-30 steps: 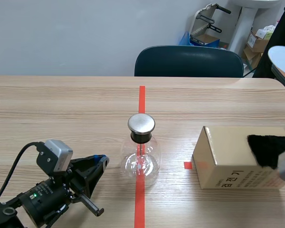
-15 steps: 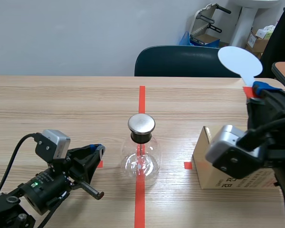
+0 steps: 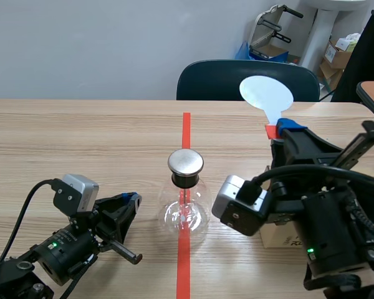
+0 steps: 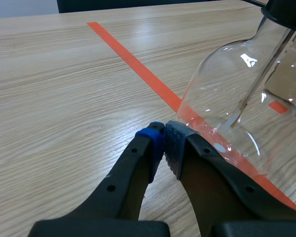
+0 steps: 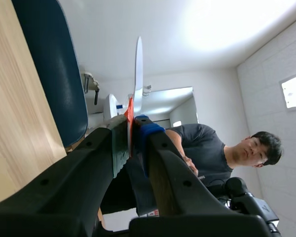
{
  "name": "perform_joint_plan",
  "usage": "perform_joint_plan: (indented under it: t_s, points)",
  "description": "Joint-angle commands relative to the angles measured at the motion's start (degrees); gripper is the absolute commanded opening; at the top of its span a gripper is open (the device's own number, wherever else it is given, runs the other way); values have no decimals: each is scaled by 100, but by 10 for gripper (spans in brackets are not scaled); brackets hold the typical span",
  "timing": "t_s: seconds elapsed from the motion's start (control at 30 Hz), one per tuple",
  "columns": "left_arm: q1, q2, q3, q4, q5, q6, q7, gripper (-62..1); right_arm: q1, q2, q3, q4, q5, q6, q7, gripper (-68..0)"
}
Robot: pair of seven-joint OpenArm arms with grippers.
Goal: Do the electroscope experiment
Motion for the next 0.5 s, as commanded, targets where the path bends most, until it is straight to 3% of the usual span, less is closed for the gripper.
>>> perform_joint_plan:
  t_s: [0.0,0.47]
  points:
    - [-2,22,-20,74,4,4,-122,-578,118,13,-20,-4,-22,-48,-61,-658]
    - [-2,22,-20,72,4,24,-122,-578,334,0,-542,-651,-61,-46,-140,-658]
